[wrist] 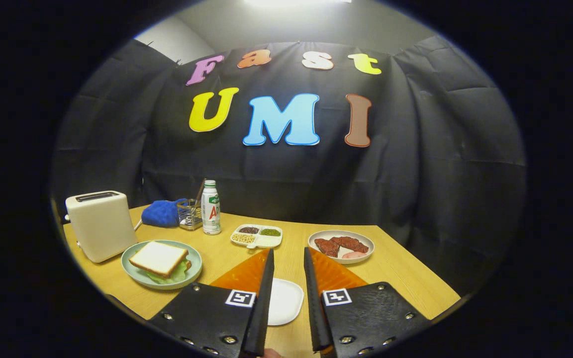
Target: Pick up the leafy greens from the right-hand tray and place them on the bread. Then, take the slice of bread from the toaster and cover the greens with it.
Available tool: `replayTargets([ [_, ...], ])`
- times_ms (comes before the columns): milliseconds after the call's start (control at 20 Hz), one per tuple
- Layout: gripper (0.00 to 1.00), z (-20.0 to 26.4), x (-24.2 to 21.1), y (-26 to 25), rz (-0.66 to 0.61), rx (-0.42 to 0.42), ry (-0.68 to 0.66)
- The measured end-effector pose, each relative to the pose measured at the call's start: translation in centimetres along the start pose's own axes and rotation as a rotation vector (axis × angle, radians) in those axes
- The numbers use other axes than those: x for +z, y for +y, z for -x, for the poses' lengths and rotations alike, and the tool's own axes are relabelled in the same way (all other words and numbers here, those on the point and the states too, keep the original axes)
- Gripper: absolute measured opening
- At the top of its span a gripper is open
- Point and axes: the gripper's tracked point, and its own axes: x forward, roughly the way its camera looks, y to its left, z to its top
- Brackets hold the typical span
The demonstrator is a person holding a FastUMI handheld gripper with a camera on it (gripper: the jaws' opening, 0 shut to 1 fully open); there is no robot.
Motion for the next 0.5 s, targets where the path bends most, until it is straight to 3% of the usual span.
replayTargets([
  [250, 0.35, 1.0, 1.0, -6.1, -0.036, 0.030, -0.107],
  [500, 0.35, 1.4, 0.0, -15.4, -0.011, -0.061, -0.124],
])
